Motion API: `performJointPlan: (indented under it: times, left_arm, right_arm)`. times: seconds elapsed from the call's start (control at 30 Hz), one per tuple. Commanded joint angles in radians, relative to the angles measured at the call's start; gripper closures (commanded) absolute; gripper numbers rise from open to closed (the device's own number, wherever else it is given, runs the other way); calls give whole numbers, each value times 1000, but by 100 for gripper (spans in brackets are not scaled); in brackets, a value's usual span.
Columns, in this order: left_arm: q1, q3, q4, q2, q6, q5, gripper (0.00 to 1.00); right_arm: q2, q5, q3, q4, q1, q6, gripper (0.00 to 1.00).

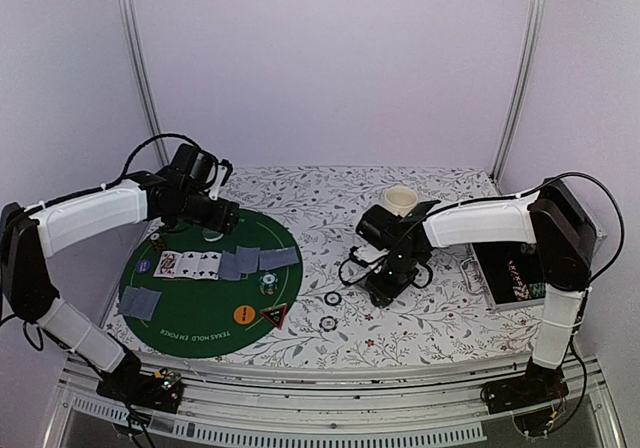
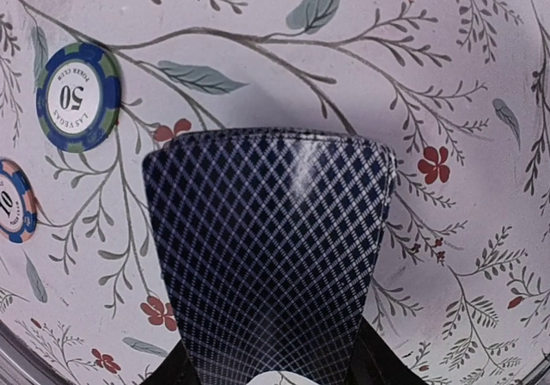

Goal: Distribute texas hold em gaming equipment
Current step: Place the face-down deck piles at the center of the board, then reset both arms

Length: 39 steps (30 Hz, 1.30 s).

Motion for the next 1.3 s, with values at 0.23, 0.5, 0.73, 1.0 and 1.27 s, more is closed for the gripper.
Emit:
performJointPlan:
  times: [0.23, 0.5, 0.73, 1.0, 1.27]
  left_arm:
    - [38, -33, 30, -66, 13, -16, 19]
    - [58, -36, 38, -92, 31, -16, 19]
    - [93, -52, 78, -128, 28, -13, 17]
    - [204, -178, 399, -208, 13, -21, 15]
    - [357, -597, 1109, -351, 44, -210, 2]
  right_arm:
    - [89, -51, 35, -109, -11, 99, 23]
    - [57, -29, 129, -188, -11, 88, 1]
    - [-132, 89, 219, -120, -39, 24, 1]
    - [-580, -25, -123, 557, -397, 28, 1]
    - [-876, -56, -663, 1171, -790, 161, 1]
